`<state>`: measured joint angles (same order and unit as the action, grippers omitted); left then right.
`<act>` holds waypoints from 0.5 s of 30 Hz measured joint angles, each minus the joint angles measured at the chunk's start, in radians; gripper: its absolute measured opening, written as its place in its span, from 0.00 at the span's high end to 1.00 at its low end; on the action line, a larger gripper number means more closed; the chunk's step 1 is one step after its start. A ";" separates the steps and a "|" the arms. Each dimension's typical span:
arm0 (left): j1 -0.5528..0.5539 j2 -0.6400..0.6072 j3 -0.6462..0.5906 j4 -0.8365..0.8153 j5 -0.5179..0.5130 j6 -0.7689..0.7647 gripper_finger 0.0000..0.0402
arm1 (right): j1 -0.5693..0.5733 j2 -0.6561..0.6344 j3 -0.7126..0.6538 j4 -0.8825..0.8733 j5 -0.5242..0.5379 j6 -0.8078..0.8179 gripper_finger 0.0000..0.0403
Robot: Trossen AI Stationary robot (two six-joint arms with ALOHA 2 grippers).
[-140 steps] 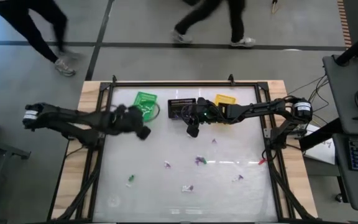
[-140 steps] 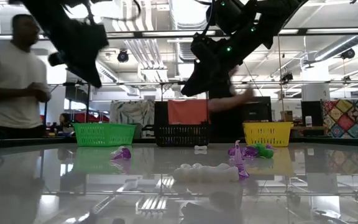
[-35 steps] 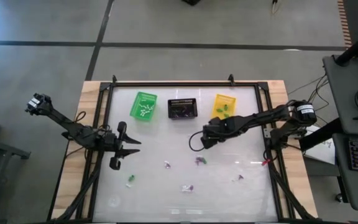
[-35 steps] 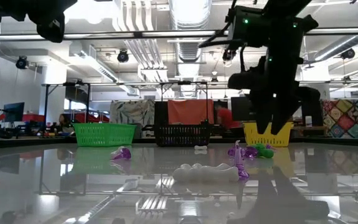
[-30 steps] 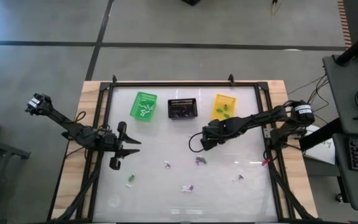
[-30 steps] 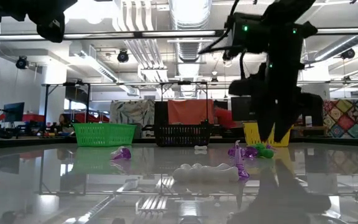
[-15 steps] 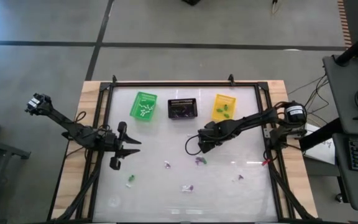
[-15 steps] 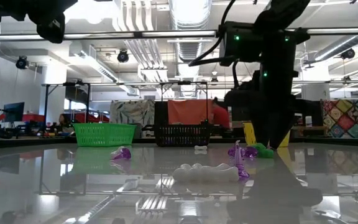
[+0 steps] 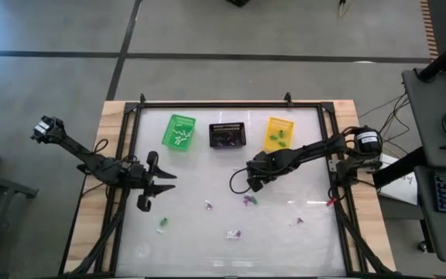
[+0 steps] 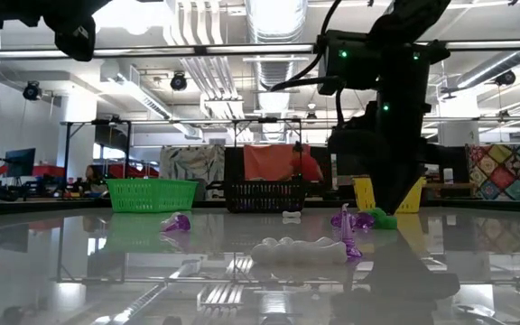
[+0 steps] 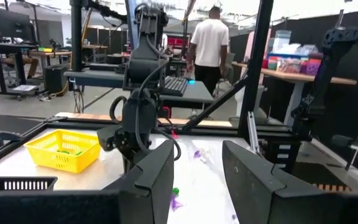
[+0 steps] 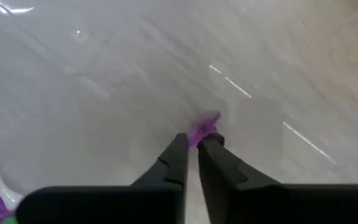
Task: Sort Halloween decoration
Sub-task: Put the purple witch hat toy into the black basket
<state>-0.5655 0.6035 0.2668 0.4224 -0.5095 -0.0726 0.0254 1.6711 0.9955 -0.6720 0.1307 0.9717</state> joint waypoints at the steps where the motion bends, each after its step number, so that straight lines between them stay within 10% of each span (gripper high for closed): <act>1: 0.000 0.002 0.000 0.006 -0.002 0.000 0.70 | 0.000 0.000 0.000 0.001 -0.001 -0.015 0.96; 15: 0.000 0.057 0.000 0.083 -0.033 0.011 0.70 | -0.001 -0.048 0.129 0.176 0.004 -0.252 0.98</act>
<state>-0.5657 0.6605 0.2668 0.5059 -0.5423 -0.0615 0.0243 1.6232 1.1246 -0.4959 0.1347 0.7194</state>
